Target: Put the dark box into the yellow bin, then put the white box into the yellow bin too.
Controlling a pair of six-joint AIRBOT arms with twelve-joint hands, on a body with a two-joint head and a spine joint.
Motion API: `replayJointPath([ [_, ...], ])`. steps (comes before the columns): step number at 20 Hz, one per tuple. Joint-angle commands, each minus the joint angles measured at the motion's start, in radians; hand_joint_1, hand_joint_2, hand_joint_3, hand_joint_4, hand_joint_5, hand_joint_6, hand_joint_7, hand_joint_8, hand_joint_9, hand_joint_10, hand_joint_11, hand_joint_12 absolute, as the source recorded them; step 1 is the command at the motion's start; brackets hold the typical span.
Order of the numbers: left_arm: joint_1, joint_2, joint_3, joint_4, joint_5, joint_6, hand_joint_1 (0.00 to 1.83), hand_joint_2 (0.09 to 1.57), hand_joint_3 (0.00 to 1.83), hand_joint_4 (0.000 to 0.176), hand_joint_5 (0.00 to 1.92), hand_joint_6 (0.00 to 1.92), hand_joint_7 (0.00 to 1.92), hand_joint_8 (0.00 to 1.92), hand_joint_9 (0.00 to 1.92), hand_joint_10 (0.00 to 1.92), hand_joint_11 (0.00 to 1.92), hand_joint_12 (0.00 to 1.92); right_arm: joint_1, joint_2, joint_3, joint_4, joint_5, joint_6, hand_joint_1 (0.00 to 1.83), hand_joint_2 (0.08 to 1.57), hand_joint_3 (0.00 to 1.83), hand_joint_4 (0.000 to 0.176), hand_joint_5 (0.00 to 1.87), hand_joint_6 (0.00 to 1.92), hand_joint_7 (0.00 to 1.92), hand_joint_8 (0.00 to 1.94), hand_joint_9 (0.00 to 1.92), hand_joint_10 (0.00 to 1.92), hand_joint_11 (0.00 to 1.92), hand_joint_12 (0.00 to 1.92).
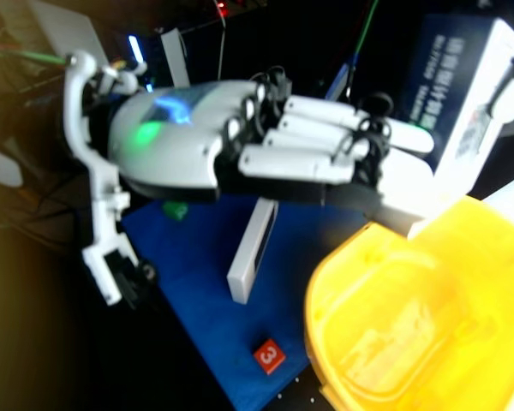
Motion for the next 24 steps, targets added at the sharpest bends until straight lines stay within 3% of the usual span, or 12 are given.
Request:
replayJointPath([
  [1, -0.019, -0.018, -0.001, -0.042, -0.109, -0.016, 1.22, 0.98, 0.00, 0.000, 1.35, 0.29, 1.17, 1.19, 1.23, 1.63, 1.17, 1.83, 0.006, -0.020, -0.011, -0.044, 0.128, 0.019, 0.11, 0.99, 0.00, 0.000, 0.12, 0.00, 0.29, 0.00, 0.24, 0.00, 0.00, 0.40],
  [2, -0.019, -0.028, 0.007, -0.041, -0.107, -0.018, 1.29, 1.01, 0.00, 0.000, 1.32, 0.15, 1.19, 0.95, 1.23, 1.42, 1.14, 1.71, 0.006, -0.020, -0.011, -0.045, 0.132, 0.028, 0.08, 1.00, 0.00, 0.000, 0.11, 0.00, 0.29, 0.00, 0.24, 0.00, 0.00, 0.42],
  [3, -0.019, -0.033, 0.012, -0.042, -0.109, -0.020, 1.30, 1.01, 0.00, 0.000, 1.32, 0.12, 1.21, 0.85, 1.19, 1.44, 1.10, 1.73, 0.006, -0.021, -0.010, -0.047, 0.134, 0.035, 0.09, 1.02, 0.00, 0.000, 0.11, 0.00, 0.25, 0.00, 0.24, 0.00, 0.00, 0.36],
  [7, -0.020, -0.041, 0.032, -0.041, -0.107, -0.023, 1.30, 1.03, 0.00, 0.000, 1.37, 0.03, 1.15, 0.94, 1.08, 1.55, 1.00, 1.80, 0.006, -0.034, -0.007, -0.061, 0.144, 0.056, 0.06, 1.07, 0.00, 0.000, 0.11, 0.00, 0.23, 0.00, 0.26, 0.00, 0.00, 0.40],
  [8, -0.020, -0.042, 0.036, -0.039, -0.104, -0.023, 1.28, 1.01, 0.00, 0.000, 1.38, 0.08, 1.20, 0.77, 1.00, 1.20, 0.90, 1.56, 0.006, -0.036, -0.007, -0.065, 0.146, 0.062, 0.05, 1.07, 0.00, 0.000, 0.10, 0.00, 0.24, 0.00, 0.27, 0.00, 0.00, 0.43],
  [9, -0.019, -0.043, 0.038, -0.038, -0.102, -0.023, 1.23, 0.98, 0.00, 0.000, 1.40, 0.16, 1.00, 0.34, 0.95, 0.57, 0.78, 0.99, 0.006, -0.037, -0.007, -0.066, 0.149, 0.068, 0.03, 1.07, 0.00, 0.000, 0.10, 0.00, 0.25, 0.01, 0.27, 0.00, 0.00, 0.43],
  [10, -0.019, -0.047, 0.044, -0.037, -0.101, -0.023, 1.31, 0.91, 0.00, 0.000, 1.03, 0.03, 0.93, 0.11, 0.95, 0.23, 0.71, 0.72, 0.006, -0.038, -0.007, -0.070, 0.152, 0.075, 0.03, 1.07, 0.00, 0.000, 0.08, 0.00, 0.23, 0.01, 0.27, 0.00, 0.00, 0.38],
  [11, -0.015, -0.051, 0.051, -0.037, -0.101, -0.023, 1.33, 0.89, 0.00, 0.000, 0.78, 0.01, 0.77, 0.02, 0.80, 0.05, 0.59, 0.51, 0.006, -0.040, -0.007, -0.078, 0.157, 0.089, 0.00, 1.08, 0.00, 0.000, 0.08, 0.00, 0.23, 0.00, 0.28, 0.00, 0.00, 0.40],
  [14, -0.001, -0.053, 0.057, -0.042, -0.101, -0.024, 1.22, 0.81, 0.00, 0.000, 0.46, 0.00, 0.45, 0.00, 0.42, 0.00, 0.41, 0.15, 0.006, -0.042, -0.008, -0.087, 0.165, 0.102, 0.00, 1.05, 0.00, 0.000, 0.07, 0.00, 0.24, 0.00, 0.25, 0.00, 0.00, 0.39],
  [17, 0.003, -0.053, 0.056, -0.043, -0.100, -0.027, 1.20, 0.76, 0.00, 0.048, 0.38, 0.00, 0.37, 0.00, 0.36, 0.00, 0.36, 0.11, 0.006, -0.042, -0.009, -0.087, 0.165, 0.103, 0.00, 1.06, 0.00, 0.000, 0.06, 0.00, 0.24, 0.00, 0.24, 0.00, 0.00, 0.37],
  [20, 0.007, -0.052, 0.055, -0.043, -0.101, -0.041, 1.18, 0.78, 0.00, 0.069, 0.36, 0.00, 0.36, 0.00, 0.37, 0.00, 0.36, 0.11, 0.002, -0.042, -0.012, -0.087, 0.165, 0.103, 0.05, 1.04, 0.00, 0.000, 0.08, 0.00, 0.27, 0.00, 0.25, 0.00, 0.00, 0.41],
  [24, 0.008, -0.049, 0.052, -0.039, -0.100, -0.044, 1.18, 0.77, 0.00, 0.051, 0.37, 0.01, 0.38, 0.01, 0.39, 0.01, 0.40, 0.12, 0.002, -0.041, -0.012, -0.087, 0.165, 0.103, 0.03, 1.03, 0.00, 0.000, 0.07, 0.00, 0.25, 0.00, 0.26, 0.00, 0.00, 0.37],
])
